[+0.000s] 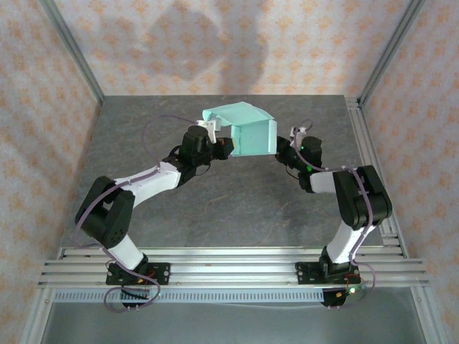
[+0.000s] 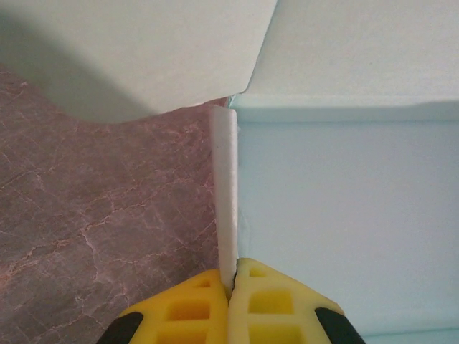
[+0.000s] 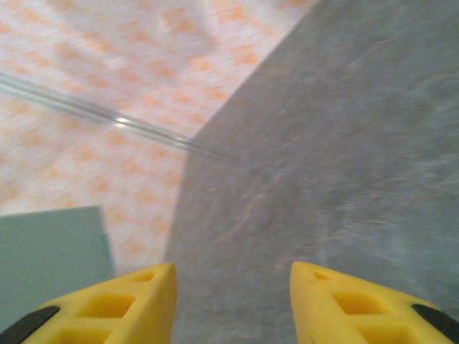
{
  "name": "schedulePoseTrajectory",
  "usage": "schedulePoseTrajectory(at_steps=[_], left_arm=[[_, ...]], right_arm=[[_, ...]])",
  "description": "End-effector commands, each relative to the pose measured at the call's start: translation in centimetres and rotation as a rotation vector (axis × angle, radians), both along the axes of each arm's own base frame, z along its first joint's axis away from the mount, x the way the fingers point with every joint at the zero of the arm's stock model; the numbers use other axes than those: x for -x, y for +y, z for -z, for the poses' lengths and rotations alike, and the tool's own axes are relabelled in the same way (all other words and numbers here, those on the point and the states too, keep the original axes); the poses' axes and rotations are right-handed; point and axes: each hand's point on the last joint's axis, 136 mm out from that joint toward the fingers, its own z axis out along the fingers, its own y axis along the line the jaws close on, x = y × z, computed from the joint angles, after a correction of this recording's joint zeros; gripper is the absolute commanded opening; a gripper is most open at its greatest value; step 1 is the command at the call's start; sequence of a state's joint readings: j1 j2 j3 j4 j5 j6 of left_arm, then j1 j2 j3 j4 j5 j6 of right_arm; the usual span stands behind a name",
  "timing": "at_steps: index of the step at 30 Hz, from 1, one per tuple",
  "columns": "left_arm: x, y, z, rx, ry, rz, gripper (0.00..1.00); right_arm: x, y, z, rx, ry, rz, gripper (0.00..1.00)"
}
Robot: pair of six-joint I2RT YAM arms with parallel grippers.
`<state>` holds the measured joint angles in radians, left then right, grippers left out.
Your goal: Fold the paper box
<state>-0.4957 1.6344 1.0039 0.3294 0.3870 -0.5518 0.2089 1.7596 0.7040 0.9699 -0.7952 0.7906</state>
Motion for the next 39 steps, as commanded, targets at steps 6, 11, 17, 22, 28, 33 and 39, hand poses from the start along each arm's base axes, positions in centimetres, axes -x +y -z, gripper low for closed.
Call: schedulePoseTrajectory(at_steps=[6,11,17,22,28,33,39], left_arm=[[0.0,0.0,-1.2,-0.001,-0.044,-0.019,0.0],[-0.2,0.0,-0.9,-0.01,-0.039,-0.028,0.0],[-0.4,0.0,-1.1,-0.009,-0.043,-0.035,0.0],[-0.3,0.6,-1.4,-0.019,-0.05,-0.057,0.0],[0.3,1.0,-1.8,-0.036,-0.081,-0.05,0.0],[0.7,1.0,-2.8,-0.027,-0.106,-0.043,0.0],[0.3,1.0,-2.5,-0.036,-0.096,-0.048,0.0]], right_arm=[[2.4,4.8,-5.3,-0.131,-0.202,-0.218,0.38],[3.5,6.9,-6.4,-0.14,-0.23,-0.289,0.38],[4.3,9.2,-6.3,-0.136,-0.233,-0.338,0.39],[3.6,8.3,-5.8,-0.111,-0.226,-0.289,0.41],[1.9,5.7,-4.2,-0.046,-0.187,-0.173,0.42],[1.2,5.4,-3.2,-0.027,-0.153,-0.161,0.42],[2.4,7.8,-4.2,-0.048,-0.18,-0.269,0.42]])
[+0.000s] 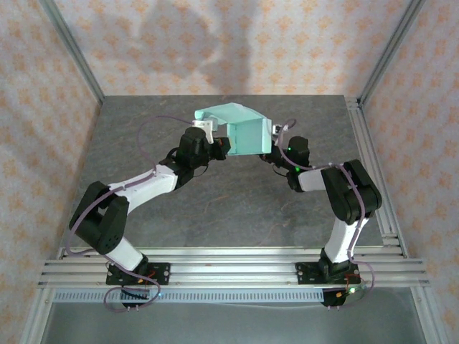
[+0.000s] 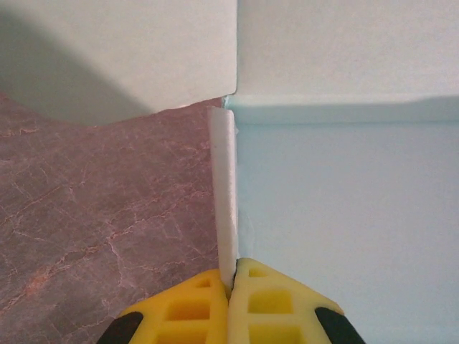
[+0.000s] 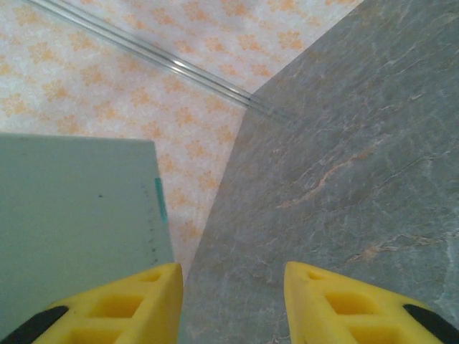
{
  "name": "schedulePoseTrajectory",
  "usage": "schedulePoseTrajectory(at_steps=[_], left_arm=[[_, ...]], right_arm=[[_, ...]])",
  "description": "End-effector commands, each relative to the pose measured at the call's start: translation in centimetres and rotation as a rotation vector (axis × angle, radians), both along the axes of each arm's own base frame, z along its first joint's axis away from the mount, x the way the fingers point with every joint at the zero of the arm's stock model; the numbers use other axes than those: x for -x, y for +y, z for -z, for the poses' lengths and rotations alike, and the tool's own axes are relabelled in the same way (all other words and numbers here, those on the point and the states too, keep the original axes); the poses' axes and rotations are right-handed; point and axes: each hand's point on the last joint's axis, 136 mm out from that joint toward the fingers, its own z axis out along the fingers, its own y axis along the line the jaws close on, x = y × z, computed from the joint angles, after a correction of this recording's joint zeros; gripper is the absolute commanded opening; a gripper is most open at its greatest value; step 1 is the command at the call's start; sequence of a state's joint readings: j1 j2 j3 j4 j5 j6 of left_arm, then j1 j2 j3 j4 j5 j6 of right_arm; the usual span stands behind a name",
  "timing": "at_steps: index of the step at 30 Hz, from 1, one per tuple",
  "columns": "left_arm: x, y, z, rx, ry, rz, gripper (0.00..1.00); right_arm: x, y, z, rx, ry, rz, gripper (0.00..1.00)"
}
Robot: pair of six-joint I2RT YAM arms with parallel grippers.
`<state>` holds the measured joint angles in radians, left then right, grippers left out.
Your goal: Fold the paper box
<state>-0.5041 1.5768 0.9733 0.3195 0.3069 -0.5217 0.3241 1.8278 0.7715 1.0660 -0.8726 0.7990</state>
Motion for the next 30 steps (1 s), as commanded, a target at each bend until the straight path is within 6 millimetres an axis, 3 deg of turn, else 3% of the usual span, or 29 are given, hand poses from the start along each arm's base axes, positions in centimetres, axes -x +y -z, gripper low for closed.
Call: schedulePoseTrajectory(at_steps=[1,8,14,20,26,30], left_arm=[[-0.1,-0.4,-1.4,0.002,-0.044,0.009,0.0],[-0.5,-0.7,-1.4,0.014,-0.037,0.01,0.0],[-0.6,0.0,-0.8,-0.019,-0.017,-0.025,0.0],[-0.4,1.8,1.1,-0.106,0.043,-0.073,0.0],[0.7,4.3,2.8,-0.186,0.105,-0.119,0.0],[2.0,6.1,3.7,-0.278,0.151,-0.139,0.0]], right_arm=[[1.1,2.2,-3.0,-0.021,-0.112,-0.101,0.42],[2.7,4.6,-5.0,-0.067,-0.169,-0.206,0.42],[2.5,4.2,-5.0,-0.073,-0.167,-0.187,0.42],[-0.4,-0.6,-2.2,0.007,-0.083,0.04,0.57],[-1.4,-4.6,1.5,0.175,-0.01,0.176,0.8],[-1.5,-6.8,2.7,0.268,0.014,0.239,0.83]])
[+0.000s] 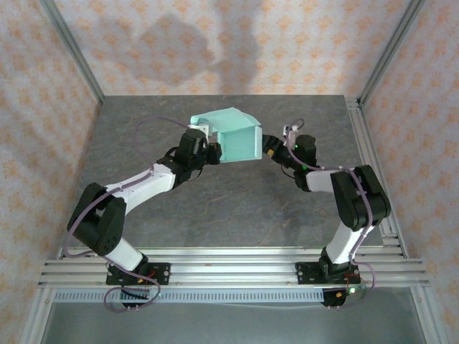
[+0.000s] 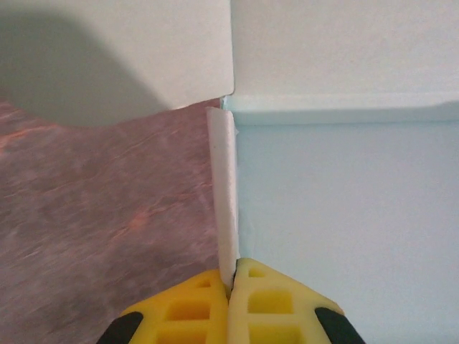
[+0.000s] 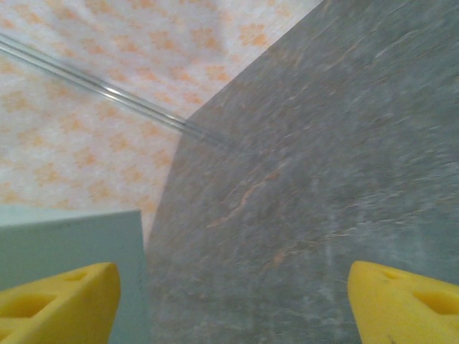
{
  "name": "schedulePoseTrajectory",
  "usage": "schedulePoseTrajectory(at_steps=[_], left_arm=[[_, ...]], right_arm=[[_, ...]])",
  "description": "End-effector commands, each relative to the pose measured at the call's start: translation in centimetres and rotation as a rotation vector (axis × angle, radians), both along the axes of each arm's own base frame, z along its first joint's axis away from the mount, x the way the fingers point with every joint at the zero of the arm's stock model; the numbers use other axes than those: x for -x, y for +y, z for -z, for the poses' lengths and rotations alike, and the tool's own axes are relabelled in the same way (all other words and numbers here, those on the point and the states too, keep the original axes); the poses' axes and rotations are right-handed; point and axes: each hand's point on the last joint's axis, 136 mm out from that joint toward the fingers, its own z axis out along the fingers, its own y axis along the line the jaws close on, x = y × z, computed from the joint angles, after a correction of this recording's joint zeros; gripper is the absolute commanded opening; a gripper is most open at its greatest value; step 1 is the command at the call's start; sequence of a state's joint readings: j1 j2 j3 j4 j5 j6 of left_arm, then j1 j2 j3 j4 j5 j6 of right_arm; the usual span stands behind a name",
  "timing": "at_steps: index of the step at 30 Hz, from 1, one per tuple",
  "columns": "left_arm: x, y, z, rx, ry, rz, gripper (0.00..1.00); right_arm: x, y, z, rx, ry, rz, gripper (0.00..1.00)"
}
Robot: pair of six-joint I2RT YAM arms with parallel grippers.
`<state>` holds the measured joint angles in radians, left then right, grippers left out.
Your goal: Fold the paper box
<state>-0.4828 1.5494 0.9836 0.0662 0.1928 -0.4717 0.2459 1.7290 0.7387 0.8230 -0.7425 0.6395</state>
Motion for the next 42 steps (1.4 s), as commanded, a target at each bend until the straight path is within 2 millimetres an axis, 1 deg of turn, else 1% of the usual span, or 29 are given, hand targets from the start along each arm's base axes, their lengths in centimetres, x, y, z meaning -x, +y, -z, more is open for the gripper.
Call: schedulePoseTrajectory(at_steps=[1,5,9,14,18,22,25,26,27,28,31,34,37,38,39,42], left_arm=[[1.4,2.8,0.4,-0.132,0.036,-0.034,0.0],[2.6,5.0,3.1,-0.304,0.161,-0.053,0.0],[3.6,6.5,5.5,-0.434,0.295,-0.06,0.0],[3.9,7.0,7.8,-0.467,0.405,-0.11,0.0],[3.8,7.0,9.9,-0.54,0.456,-0.127,0.0],[3.8,7.1,11.3,-0.619,0.485,-0.139,0.0],[3.8,7.5,12.0,-0.685,0.501,-0.157,0.0],[3.8,7.7,12.0,-0.705,0.5,-0.165,0.0],[3.9,7.9,12.9,-0.738,0.517,-0.168,0.0],[3.9,8.0,13.2,-0.758,0.519,-0.171,0.0],[3.7,7.7,13.6,-0.758,0.522,-0.167,0.0],[3.6,6.8,13.1,-0.698,0.507,-0.154,0.0],[3.7,6.4,12.6,-0.667,0.497,-0.145,0.12],[3.5,6.4,11.6,-0.649,0.478,-0.15,0.16],[3.6,6.3,11.2,-0.641,0.47,-0.15,0.19],[3.6,6.3,10.6,-0.627,0.455,-0.151,0.25]], right_arm=[[0.0,-2.1,0.6,0.132,-0.015,0.069,0.83],[-0.1,-3.6,0.7,0.257,-0.018,0.12,0.83],[0.1,-4.5,0.1,0.351,-0.036,0.137,0.83],[0.3,-5.0,-0.3,0.402,-0.044,0.141,0.83],[0.4,-5.0,-0.4,0.401,-0.045,0.14,0.83],[0.6,-5.2,-0.3,0.415,-0.044,0.144,0.83],[0.7,-5.3,-0.3,0.424,-0.044,0.147,0.83],[0.7,-5.4,-0.3,0.425,-0.044,0.151,0.83],[0.7,-5.4,-0.3,0.425,-0.044,0.152,0.83],[0.7,-5.4,-0.2,0.426,-0.044,0.152,0.83],[0.7,-5.4,-0.4,0.42,-0.045,0.151,0.83],[0.8,-5.4,-0.8,0.42,-0.054,0.152,0.83],[0.8,-5.5,-1.4,0.432,-0.066,0.154,0.83],[0.8,-5.6,-1.5,0.437,-0.069,0.156,0.83],[0.9,-5.6,-1.6,0.441,-0.072,0.157,0.83],[0.8,-5.6,-1.8,0.442,-0.075,0.159,0.83]])
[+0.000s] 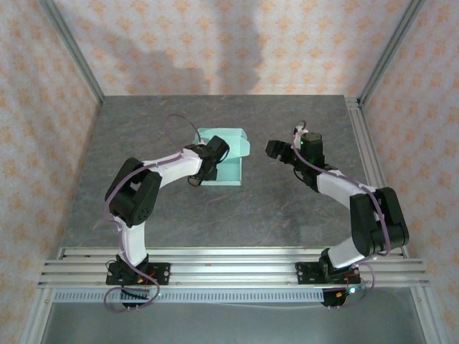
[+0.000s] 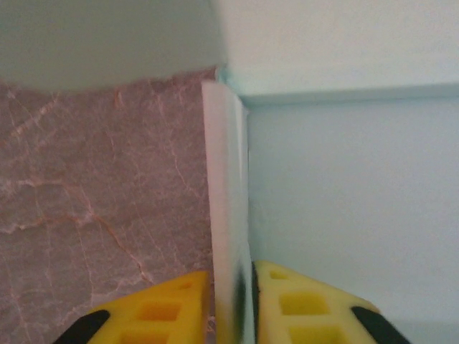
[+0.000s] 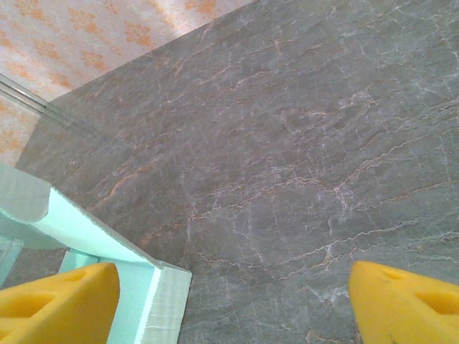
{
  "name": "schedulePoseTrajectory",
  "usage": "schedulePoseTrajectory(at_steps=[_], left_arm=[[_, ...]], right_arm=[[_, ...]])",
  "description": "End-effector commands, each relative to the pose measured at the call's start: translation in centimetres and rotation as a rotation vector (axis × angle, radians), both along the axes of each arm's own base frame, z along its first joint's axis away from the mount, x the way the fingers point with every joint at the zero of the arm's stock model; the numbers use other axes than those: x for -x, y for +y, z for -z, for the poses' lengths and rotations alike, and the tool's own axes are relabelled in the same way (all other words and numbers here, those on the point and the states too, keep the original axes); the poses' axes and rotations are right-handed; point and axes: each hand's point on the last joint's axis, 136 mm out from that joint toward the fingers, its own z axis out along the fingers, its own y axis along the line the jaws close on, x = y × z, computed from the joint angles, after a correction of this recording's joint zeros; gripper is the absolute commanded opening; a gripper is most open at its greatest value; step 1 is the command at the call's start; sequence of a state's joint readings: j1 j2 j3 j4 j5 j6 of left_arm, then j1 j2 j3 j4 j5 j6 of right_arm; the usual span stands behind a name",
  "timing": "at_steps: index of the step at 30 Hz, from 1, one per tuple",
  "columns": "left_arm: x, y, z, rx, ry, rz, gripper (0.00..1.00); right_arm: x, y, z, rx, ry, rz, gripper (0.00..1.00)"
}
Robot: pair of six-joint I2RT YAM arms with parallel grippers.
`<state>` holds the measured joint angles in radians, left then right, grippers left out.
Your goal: Fold the paper box
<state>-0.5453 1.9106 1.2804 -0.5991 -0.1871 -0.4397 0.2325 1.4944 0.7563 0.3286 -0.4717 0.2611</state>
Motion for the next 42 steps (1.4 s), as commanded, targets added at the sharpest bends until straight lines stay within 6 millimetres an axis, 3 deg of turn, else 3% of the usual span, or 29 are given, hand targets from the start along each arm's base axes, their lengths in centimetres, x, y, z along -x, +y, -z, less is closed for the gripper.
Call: schedulePoseTrajectory(at_steps=[1,6,11,15,18,24,30,38,42], left_arm=[[0.6,0.4,-1.7,0.018,-0.021,-0.01,0.26],[0.7,0.2,-3.0,0.044,-0.047,-0.007,0.31],[0.7,-0.5,-4.7,0.117,-0.092,0.005,0.46],[0.6,-1.3,-6.7,0.186,-0.146,0.034,0.69],[0.1,-1.2,-8.9,0.224,-0.22,0.046,1.0],[-0.9,-0.2,-12.8,0.277,-0.334,0.129,1.0],[-1.8,2.7,-15.3,0.27,-0.368,0.171,1.0],[-1.0,5.2,-15.6,0.245,-0.384,0.158,1.0],[-0.2,5.7,-14.7,0.25,-0.372,0.143,1.0]], right_arm=[[-0.6,-0.3,-2.3,0.015,-0.059,0.011,0.83],[-0.7,-0.2,-2.5,0.005,-0.059,0.006,0.83],[-0.7,0.0,-2.8,0.01,-0.066,-0.008,0.83],[-0.5,0.4,-3.5,0.025,-0.088,-0.049,0.83],[0.1,1.2,-4.4,0.072,-0.119,-0.136,0.83],[1.6,3.3,-5.7,0.205,-0.144,-0.378,0.8],[2.0,5.4,-6.6,0.372,-0.168,-0.582,0.81],[1.2,8.9,-5.5,0.505,-0.142,-0.825,0.8],[0.6,10.1,-4.8,0.516,-0.105,-0.9,0.71]])
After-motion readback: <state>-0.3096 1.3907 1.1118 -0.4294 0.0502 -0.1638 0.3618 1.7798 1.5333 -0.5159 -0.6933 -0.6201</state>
